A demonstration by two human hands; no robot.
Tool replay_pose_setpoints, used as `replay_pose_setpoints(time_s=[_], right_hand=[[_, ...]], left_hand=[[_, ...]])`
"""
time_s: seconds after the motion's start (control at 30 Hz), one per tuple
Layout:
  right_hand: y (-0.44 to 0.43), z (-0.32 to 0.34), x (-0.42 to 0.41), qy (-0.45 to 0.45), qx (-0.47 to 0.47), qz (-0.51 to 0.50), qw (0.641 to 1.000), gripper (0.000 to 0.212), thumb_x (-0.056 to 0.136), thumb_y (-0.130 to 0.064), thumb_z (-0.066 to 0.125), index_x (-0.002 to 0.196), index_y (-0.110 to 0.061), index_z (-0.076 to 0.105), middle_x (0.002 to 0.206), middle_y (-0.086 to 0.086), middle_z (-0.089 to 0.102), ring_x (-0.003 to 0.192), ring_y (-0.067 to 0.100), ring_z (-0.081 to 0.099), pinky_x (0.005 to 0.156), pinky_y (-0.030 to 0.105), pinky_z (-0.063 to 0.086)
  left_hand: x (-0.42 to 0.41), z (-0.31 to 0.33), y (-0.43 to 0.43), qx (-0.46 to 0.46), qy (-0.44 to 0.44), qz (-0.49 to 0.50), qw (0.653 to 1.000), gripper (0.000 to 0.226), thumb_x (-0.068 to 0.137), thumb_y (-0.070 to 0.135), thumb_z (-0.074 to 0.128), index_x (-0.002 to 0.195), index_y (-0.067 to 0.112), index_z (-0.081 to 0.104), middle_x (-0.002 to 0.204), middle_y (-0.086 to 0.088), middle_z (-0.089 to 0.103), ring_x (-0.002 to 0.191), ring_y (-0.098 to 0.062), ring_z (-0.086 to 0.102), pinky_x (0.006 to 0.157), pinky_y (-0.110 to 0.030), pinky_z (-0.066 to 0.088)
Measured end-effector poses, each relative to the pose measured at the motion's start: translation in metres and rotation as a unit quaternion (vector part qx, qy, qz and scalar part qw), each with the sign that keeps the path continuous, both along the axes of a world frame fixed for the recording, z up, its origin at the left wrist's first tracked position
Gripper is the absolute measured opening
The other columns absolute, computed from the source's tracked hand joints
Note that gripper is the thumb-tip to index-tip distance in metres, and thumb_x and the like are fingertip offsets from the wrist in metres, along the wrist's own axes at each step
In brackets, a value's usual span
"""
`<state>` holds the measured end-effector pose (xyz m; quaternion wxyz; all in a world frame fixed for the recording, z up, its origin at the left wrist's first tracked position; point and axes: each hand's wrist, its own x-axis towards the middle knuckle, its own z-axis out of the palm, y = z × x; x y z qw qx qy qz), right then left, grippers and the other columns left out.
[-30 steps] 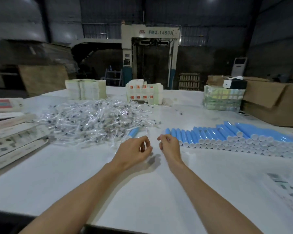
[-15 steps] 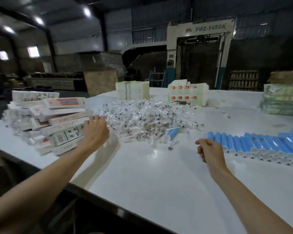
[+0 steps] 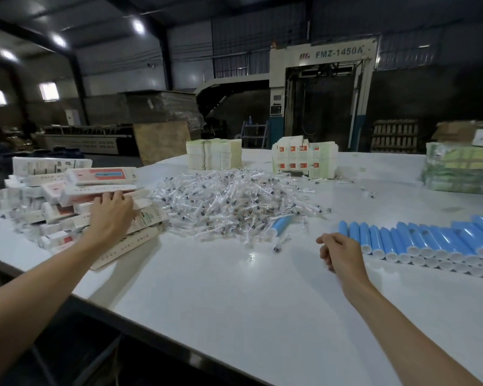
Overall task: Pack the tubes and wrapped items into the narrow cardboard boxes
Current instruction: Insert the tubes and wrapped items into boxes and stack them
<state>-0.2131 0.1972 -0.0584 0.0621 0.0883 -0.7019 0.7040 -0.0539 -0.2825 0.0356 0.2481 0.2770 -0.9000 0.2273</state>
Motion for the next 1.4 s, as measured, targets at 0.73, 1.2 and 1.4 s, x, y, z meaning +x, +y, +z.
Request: replay_pose_setpoints(time_s=[0.73,1.2,1.4], right_hand=[[0.004,0.017,0.025,0.125,0.278,-0.146,0.941,0.018,0.104,-0.023,0.053,0.091,-0.02,0.064,0.086,-0.002,0.067,0.081,0.021,0.062,0.069,0.038,0.047],[0.03,-0.002,0.002,0.175,0.651,-0.171,0.718,0.048,0.112,-0.037,0.033,0.149,-0.011,0.049,0.154,0.005,0.053,0.156,0.024,0.028,0.129,0.039,0.015],[0.026,0.015,0.026,0.275,0.66,-0.265,0.647,0.025,0.094,-0.028,0.072,0.075,-0.011,0.076,0.073,0.009,0.07,0.085,0.033,0.066,0.087,0.046,0.05]], left_hand=[[-0.095,-0.027,0.276,0.738,0.134,-0.393,0.532,0.035,0.101,0.047,0.068,0.095,0.018,0.086,0.092,-0.011,0.082,0.075,-0.027,0.076,0.071,-0.038,0.06],[-0.091,-0.055,0.291,0.854,0.113,-0.319,0.395,0.042,0.095,0.049,0.078,0.101,0.008,0.079,0.085,-0.014,0.08,0.063,-0.027,0.077,0.052,-0.031,0.059],[-0.085,-0.053,0.286,0.86,0.123,-0.332,0.368,0.039,0.094,0.049,0.079,0.099,0.011,0.081,0.087,-0.014,0.078,0.064,-0.028,0.075,0.055,-0.031,0.06]])
